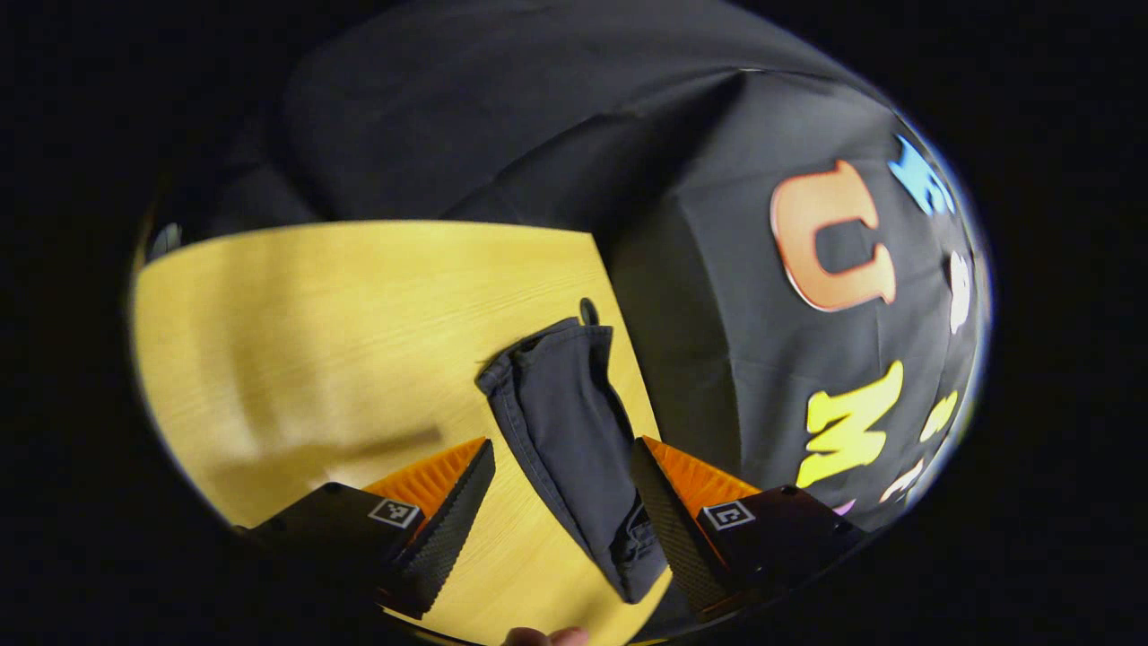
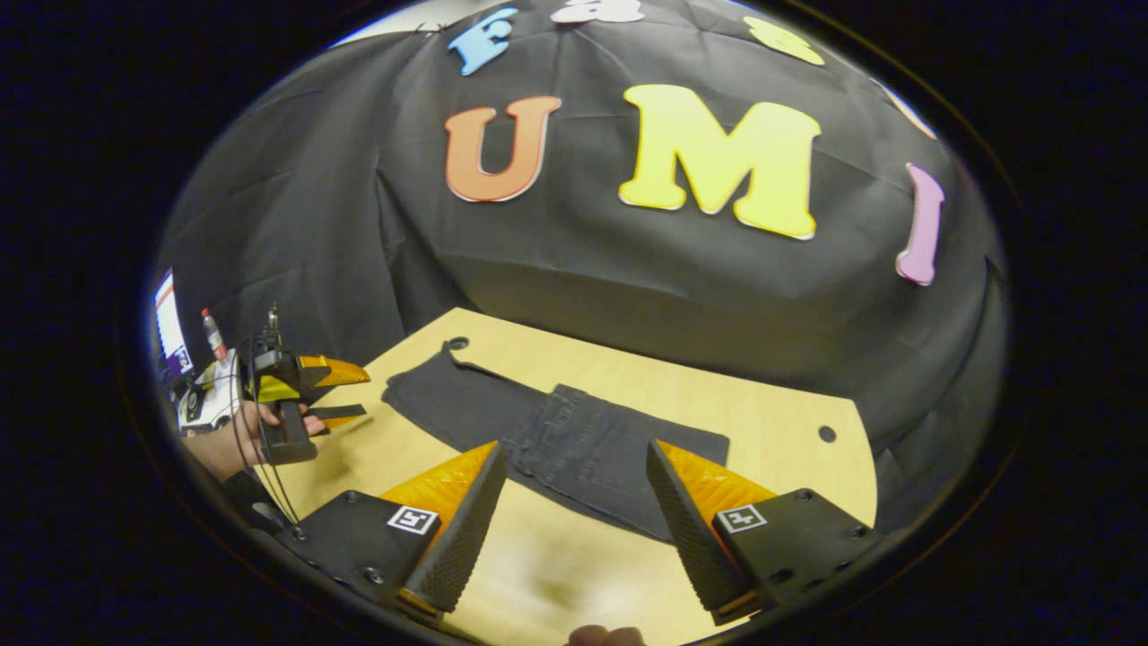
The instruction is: Grasp the waist and the cuffs of the jeans and fold them to make the two legs overlap; first hold the waist and fold one-third of the jeans toward the cuffs, then hold the cuffs and fold the remaining one-third in the same direction to finish folding.
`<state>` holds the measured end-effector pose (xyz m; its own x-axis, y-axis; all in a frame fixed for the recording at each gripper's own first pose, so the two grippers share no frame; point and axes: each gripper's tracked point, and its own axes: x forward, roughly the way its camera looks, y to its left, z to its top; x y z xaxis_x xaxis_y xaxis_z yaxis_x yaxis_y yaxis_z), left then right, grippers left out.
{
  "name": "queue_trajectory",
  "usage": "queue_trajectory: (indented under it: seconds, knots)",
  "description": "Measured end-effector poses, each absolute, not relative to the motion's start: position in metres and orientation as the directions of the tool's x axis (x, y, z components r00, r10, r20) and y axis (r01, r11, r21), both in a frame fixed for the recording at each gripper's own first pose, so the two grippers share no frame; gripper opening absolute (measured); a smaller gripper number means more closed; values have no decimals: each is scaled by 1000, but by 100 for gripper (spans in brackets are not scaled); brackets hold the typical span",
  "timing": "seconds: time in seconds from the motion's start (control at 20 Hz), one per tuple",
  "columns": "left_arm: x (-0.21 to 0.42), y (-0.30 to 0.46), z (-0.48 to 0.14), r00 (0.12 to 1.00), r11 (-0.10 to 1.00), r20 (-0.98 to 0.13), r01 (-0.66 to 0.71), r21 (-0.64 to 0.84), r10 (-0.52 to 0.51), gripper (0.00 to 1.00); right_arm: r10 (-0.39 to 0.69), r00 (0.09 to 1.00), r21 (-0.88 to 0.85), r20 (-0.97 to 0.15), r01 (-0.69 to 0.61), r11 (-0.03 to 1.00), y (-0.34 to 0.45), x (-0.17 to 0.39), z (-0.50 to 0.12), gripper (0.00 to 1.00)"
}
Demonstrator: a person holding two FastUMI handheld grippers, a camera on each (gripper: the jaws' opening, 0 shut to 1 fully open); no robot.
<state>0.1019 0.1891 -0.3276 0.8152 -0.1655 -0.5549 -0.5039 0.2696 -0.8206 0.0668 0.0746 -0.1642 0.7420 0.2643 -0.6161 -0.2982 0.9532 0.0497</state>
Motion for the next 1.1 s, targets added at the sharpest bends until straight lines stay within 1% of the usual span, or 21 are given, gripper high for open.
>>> queue_trajectory:
  seconds: [0.1,0.15,0.2,0.25,0.3,0.35,0.45,0.5,0.65,0.7,0.75,0.8,0.85,0.95,1.0,1.05,1.1]
  knots:
    - [113,198,-344,808,252,-572,-530,-810,-142,98,206,745,38,-635,-235,971,45,57,-163,94]
    - [115,199,-354,793,257,-594,-552,-794,-133,98,176,745,31,-643,-205,978,30,52,-163,96]
    - [116,199,-362,777,256,-615,-573,-779,-133,98,150,747,24,-648,-176,984,17,48,-161,94]
    - [118,202,-365,772,245,-621,-581,-776,-136,98,124,748,21,-652,-146,989,5,42,-160,96]
    - [125,204,-365,774,228,-618,-582,-780,-136,98,104,749,23,-654,-118,993,-4,41,-158,94]
    - [130,203,-366,774,220,-619,-586,-780,-132,96,86,751,25,-655,-92,995,-11,41,-158,96]
    - [143,204,-369,770,204,-625,-596,-777,-128,96,69,752,40,-655,-56,998,-17,42,-155,96]
    - [149,206,-371,769,195,-626,-600,-776,-128,96,63,752,42,-656,-47,998,-19,42,-154,94]
    - [163,205,-372,780,192,-613,-587,-786,-127,96,68,754,53,-653,-44,998,-18,41,-152,94]
    - [168,203,-371,786,187,-606,-580,-792,-127,95,70,753,53,-654,-47,998,-17,40,-153,94]
    - [173,205,-372,793,172,-598,-576,-799,-120,92,71,749,52,-659,-48,997,-18,37,-155,94]
    - [177,207,-377,794,168,-597,-577,-799,-112,91,71,746,54,-662,-47,997,-19,34,-156,95]
    - [178,205,-382,794,164,-598,-579,-798,-106,82,69,743,57,-666,-41,998,-20,32,-156,95]
    - [175,206,-387,792,147,-604,-589,-794,-88,40,55,744,55,-666,-24,998,-28,29,-156,94]
    - [173,206,-389,789,146,-608,-594,-791,-85,46,44,750,48,-660,-16,999,-32,27,-153,97]
    - [172,203,-391,785,152,-613,-597,-787,-90,38,36,756,47,-653,-7,999,-37,25,-151,97]
    - [171,202,-387,788,160,-608,-590,-791,-97,34,30,759,47,-650,2,999,-40,23,-149,96]
